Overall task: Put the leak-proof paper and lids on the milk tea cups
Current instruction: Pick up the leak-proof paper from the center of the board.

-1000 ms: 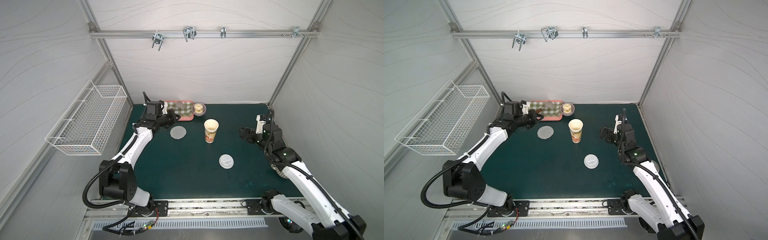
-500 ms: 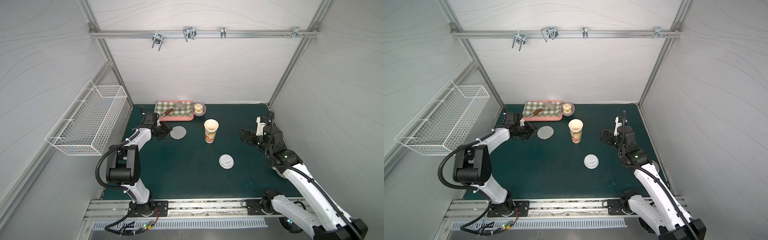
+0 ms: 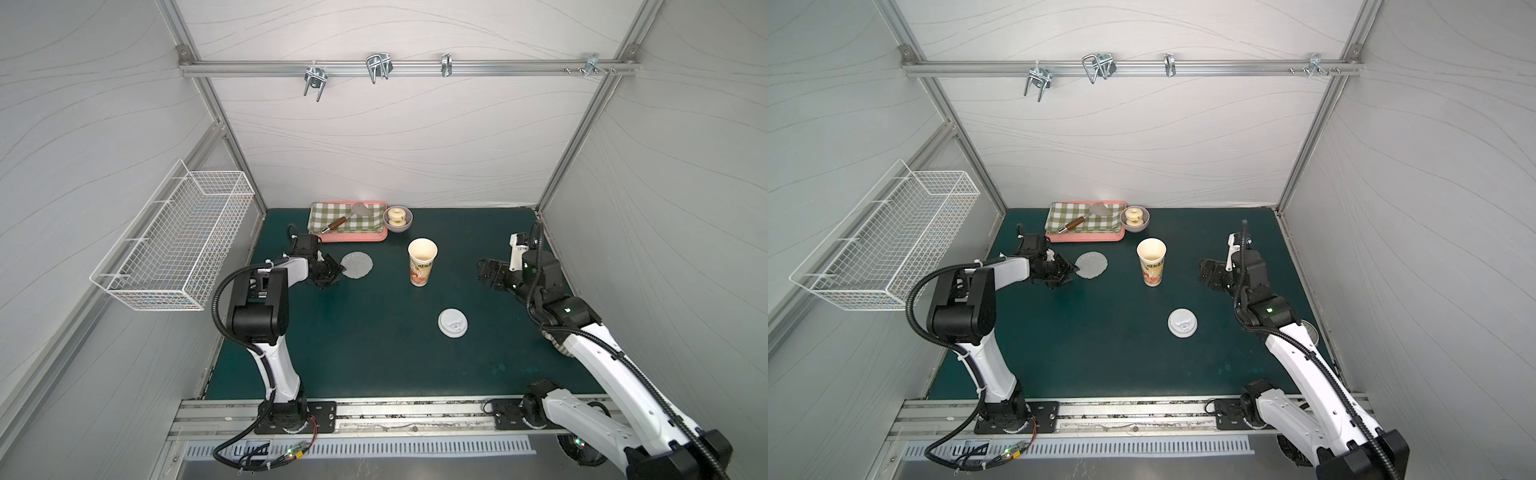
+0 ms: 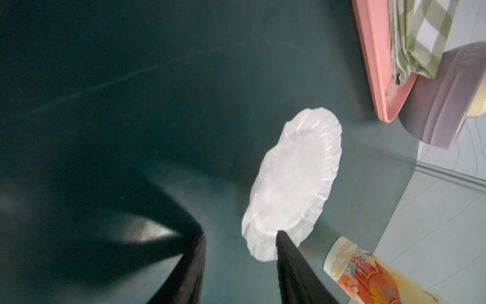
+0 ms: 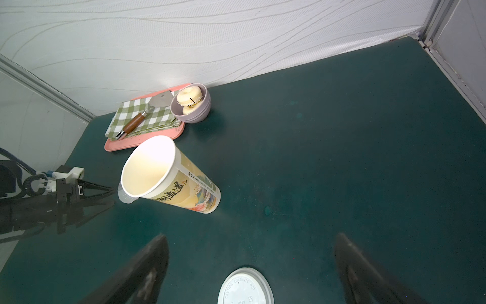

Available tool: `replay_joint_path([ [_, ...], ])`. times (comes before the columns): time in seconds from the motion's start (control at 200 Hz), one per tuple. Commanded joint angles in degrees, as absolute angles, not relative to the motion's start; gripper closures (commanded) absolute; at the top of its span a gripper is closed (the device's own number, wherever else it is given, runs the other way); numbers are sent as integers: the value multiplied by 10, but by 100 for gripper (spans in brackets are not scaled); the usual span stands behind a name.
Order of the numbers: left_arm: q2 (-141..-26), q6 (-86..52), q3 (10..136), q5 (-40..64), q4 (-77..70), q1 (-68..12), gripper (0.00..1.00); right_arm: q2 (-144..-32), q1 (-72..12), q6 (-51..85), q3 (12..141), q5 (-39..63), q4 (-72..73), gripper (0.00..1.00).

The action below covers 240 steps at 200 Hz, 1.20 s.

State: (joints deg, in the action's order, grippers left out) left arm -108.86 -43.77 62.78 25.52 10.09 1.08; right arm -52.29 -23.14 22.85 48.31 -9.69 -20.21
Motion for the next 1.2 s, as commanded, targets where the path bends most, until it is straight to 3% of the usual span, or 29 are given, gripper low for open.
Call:
replay_joint_path([
  [0.0,-1118,-456,640,274,53,11,56,-526,-234,225,487,-109,-197,1],
  [0.225,-1153,-459,665,285,43,-3,64,-527,-235,223,487,-114,-196,1],
  [0.285,-1159,-460,668,285,39,-7,75,-526,-236,224,488,-113,-197,1],
  [0.38,-1160,-463,669,292,32,-8,100,-524,-236,225,488,-113,-200,1],
  [0.86,-954,-489,697,356,68,-19,100,-506,-237,231,481,-109,-207,1],
  [1.196,-932,-561,806,405,21,-122,100,-499,-239,241,475,-110,-207,1],
])
